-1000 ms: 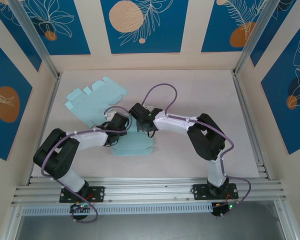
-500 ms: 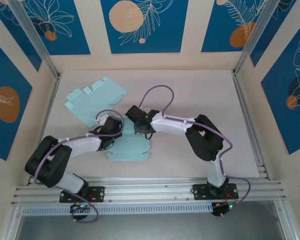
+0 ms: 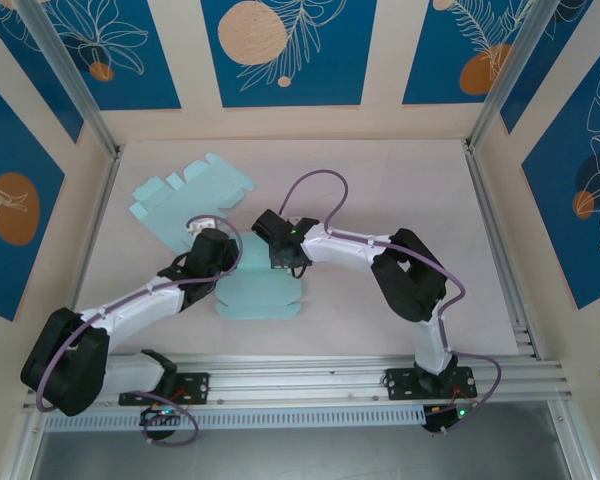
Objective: Fold the paper box
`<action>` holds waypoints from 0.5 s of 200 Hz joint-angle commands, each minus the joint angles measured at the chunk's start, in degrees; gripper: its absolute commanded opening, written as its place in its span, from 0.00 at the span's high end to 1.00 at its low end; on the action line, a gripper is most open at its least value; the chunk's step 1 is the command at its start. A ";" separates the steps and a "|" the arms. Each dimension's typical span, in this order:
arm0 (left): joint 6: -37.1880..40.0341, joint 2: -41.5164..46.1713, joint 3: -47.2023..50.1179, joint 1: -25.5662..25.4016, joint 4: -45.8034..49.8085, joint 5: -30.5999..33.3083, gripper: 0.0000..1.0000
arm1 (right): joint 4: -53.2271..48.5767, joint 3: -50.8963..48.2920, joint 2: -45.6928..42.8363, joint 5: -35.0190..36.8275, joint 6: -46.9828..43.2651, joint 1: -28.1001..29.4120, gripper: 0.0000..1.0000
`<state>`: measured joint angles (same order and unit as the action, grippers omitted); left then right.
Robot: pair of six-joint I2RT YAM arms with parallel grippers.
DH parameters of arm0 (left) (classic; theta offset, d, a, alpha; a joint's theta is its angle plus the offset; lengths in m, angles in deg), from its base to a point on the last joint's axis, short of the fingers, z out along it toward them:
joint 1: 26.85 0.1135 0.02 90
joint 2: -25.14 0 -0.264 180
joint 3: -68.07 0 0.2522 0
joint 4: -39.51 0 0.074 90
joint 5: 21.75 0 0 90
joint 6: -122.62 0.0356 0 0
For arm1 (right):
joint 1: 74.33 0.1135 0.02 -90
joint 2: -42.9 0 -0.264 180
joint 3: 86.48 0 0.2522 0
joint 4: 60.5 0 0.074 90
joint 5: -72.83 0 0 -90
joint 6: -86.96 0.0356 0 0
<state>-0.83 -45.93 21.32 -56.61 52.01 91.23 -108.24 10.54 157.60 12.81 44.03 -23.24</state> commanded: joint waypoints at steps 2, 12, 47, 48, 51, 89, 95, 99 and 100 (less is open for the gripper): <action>5.70 -0.56 -1.50 1.20 -0.53 -0.45 0.47 | -5.31 0.31 1.43 -0.91 -0.27 -0.47 0.98; 6.62 -1.57 -2.10 1.19 -0.50 -1.57 0.47 | -5.13 0.32 1.37 -1.30 -0.38 -0.45 0.98; 9.45 -6.23 -4.24 1.20 -1.96 -0.86 0.47 | -5.13 0.56 1.36 -2.71 -1.10 -0.55 0.98; 9.59 -6.34 -4.30 1.20 -2.02 -0.85 0.47 | -5.13 0.57 1.34 -2.72 -1.15 -0.55 0.98; 9.81 -6.76 -4.62 1.23 -2.08 -0.77 0.48 | -5.21 0.55 1.34 -2.86 -1.25 -0.55 0.98; 11.13 -11.02 -8.21 1.19 -1.69 1.51 0.57 | -5.31 0.26 0.56 -3.44 -1.67 -0.47 0.98; 11.22 -11.55 -8.54 1.18 -1.64 2.14 0.58 | -5.31 0.20 0.44 -3.43 -1.72 -0.47 0.98; 11.30 -11.90 -8.73 1.20 -1.79 2.48 0.61 | -5.31 0.22 0.36 -3.54 -1.78 -0.46 0.98; 11.30 -12.03 -8.74 1.20 -1.76 2.62 0.61 | -5.27 0.23 0.31 -3.58 -1.79 -0.46 0.98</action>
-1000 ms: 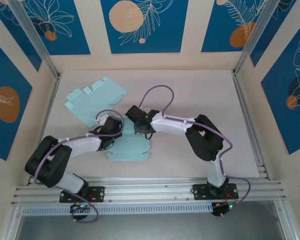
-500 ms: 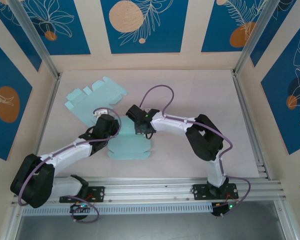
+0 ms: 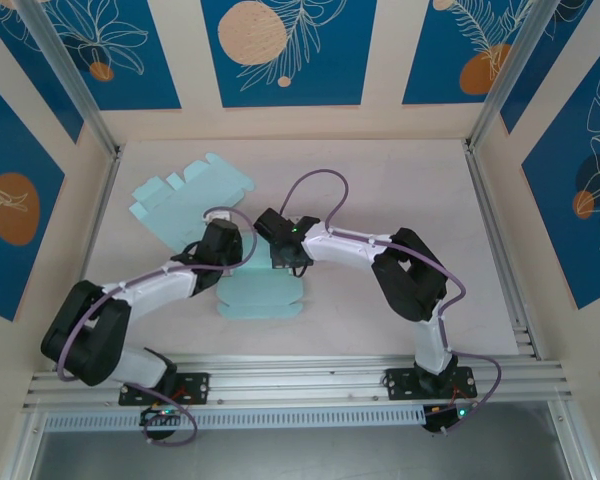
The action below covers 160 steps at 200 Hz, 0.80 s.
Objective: Fold the paper box
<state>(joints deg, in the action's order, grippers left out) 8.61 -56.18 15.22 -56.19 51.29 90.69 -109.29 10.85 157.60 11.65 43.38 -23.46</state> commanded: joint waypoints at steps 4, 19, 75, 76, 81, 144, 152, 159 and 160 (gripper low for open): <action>1.87 -2.02 -2.78 0.82 -1.14 3.60 0.63 | -4.18 -0.14 0.29 -2.43 -1.15 -0.25 0.98; 1.87 -3.16 -3.06 0.87 -2.22 4.99 0.67 | -4.09 -0.32 0.09 -2.79 -1.31 -0.25 0.98; 1.27 -9.45 -5.32 0.96 -2.78 8.20 0.77 | -3.64 -0.87 -0.46 -3.36 -1.41 -0.16 0.98; 1.30 -9.55 -5.40 0.96 -2.69 8.22 0.77 | -3.65 -0.87 -0.49 -3.34 -1.46 -0.16 0.98; 1.05 -10.02 -5.74 0.95 -2.33 8.50 0.78 | -3.65 -0.92 -0.41 -3.34 -1.42 -0.16 0.98; -1.76 -12.74 -9.24 0.95 7.39 13.14 0.95 | -3.32 -0.69 0.85 -4.21 -1.23 -1.26 0.98; -2.44 -13.14 -10.16 0.96 9.89 14.47 0.97 | -3.21 -0.69 0.91 -4.42 -1.27 -1.30 0.98; -2.57 -13.55 -10.92 0.87 11.71 15.42 0.98 | -3.07 -0.58 0.98 -4.52 -1.28 -1.33 0.98; -2.60 -13.62 -11.01 0.87 11.90 15.48 0.98 | -3.09 -0.55 1.02 -4.54 -1.30 -1.36 0.98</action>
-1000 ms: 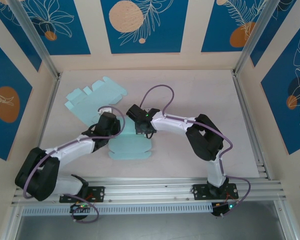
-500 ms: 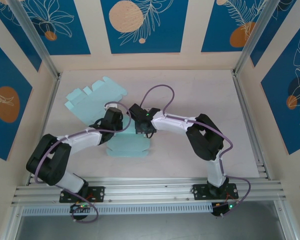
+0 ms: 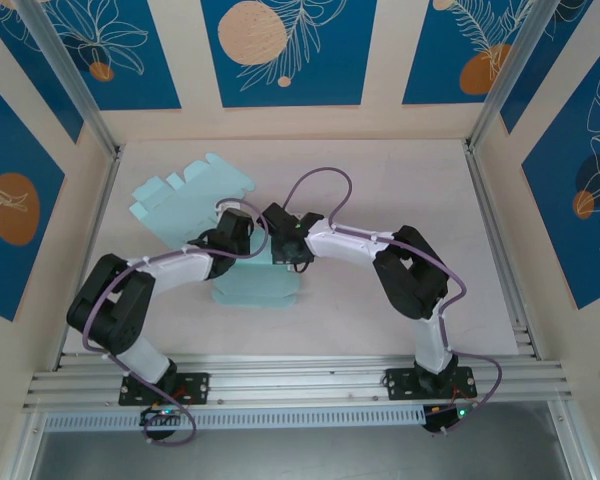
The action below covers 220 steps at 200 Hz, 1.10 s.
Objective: Fold the paper box
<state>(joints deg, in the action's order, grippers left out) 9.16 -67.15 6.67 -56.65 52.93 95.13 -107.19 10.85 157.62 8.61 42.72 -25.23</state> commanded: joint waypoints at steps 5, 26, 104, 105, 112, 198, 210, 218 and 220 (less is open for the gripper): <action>-3.25 -2.86 -2.84 1.37 11.11 11.50 0.98 | -5.22 -0.49 1.12 -1.65 -0.71 0.38 0.98; -3.44 -3.25 -3.44 1.24 13.21 11.36 0.99 | -5.93 0.65 1.97 -1.76 -1.44 0.15 0.98; -7.60 1.73 -0.71 1.16 16.76 3.25 0.97 | -15.77 7.28 7.73 3.46 -4.91 0.01 0.80; -7.62 1.75 -0.70 1.16 16.81 3.26 0.97 | -15.90 7.38 7.86 3.52 -4.94 0.02 0.80; -8.03 1.39 -0.76 1.15 17.04 3.34 0.97 | -16.70 8.38 8.88 3.73 -5.27 0.11 0.78; -10.18 -5.23 -3.25 1.84 19.73 8.22 0.97 | -32.62 16.54 16.61 15.70 -5.06 0.09 0.86; -10.62 -5.84 -3.88 2.07 20.65 9.49 0.97 | -33.72 16.28 16.51 16.21 -5.24 -0.36 0.90; -10.82 -6.35 -4.36 2.19 21.35 10.65 0.97 | -34.21 16.13 16.42 16.61 -5.24 -0.58 0.91; -10.88 -6.44 -4.49 2.29 21.63 10.94 0.97 | -34.33 16.11 16.42 16.70 -5.28 -0.65 0.91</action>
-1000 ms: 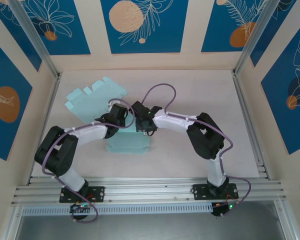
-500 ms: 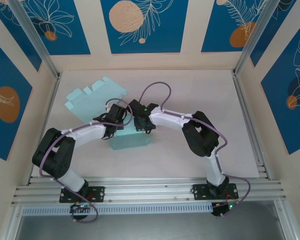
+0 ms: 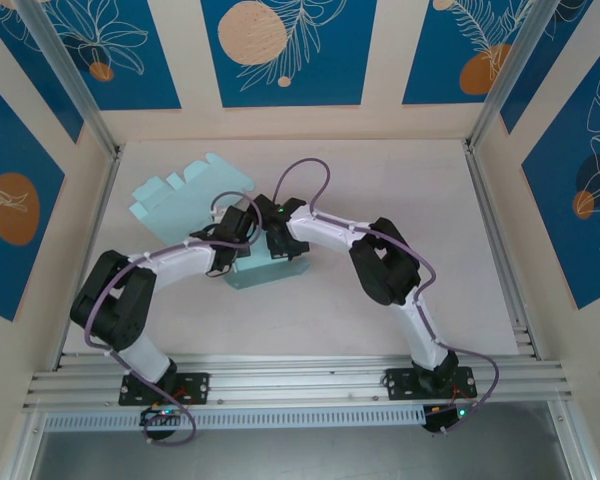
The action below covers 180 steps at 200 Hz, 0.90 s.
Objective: Fold the paper box
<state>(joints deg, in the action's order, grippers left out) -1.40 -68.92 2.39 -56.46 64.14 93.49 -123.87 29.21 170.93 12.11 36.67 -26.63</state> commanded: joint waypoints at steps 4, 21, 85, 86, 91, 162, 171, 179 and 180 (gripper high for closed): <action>-0.42 -4.94 -0.47 2.21 10.82 13.12 0.97 | -17.91 -2.20 3.19 13.39 0.73 0.66 0.91; -1.12 -6.32 -1.74 2.54 12.90 15.32 0.93 | -18.21 -2.47 3.19 13.67 0.43 0.42 0.91; -1.10 -7.72 -3.22 2.86 11.92 10.02 0.78 | -12.54 -2.08 4.11 5.97 -4.79 0.64 0.91; -1.07 -7.59 -3.16 2.87 11.68 9.49 0.77 | -12.49 -2.04 4.13 5.88 -4.89 0.64 0.91; -0.83 -6.78 -2.82 2.86 10.64 7.31 0.74 | -12.34 -1.81 4.24 5.57 -5.35 0.80 0.91; 0.02 9.74 0.24 3.74 3.72 -11.62 0.40 | -10.47 -1.20 3.77 2.12 -12.55 1.30 0.91; -0.23 12.03 1.40 4.23 3.05 -12.92 0.36 | -10.26 -1.26 3.75 1.52 -14.12 1.44 0.90; -0.33 14.17 2.52 4.74 2.64 -13.52 0.32 | -10.13 -1.36 3.77 0.76 -15.61 1.51 0.88; -0.34 14.39 2.66 4.78 2.56 -13.53 0.31 | -10.06 -1.33 3.74 0.64 -15.70 1.52 0.88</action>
<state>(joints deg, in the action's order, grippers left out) -1.57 -60.62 2.94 -53.57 67.99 83.96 -127.96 29.71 171.39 14.18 27.33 -25.95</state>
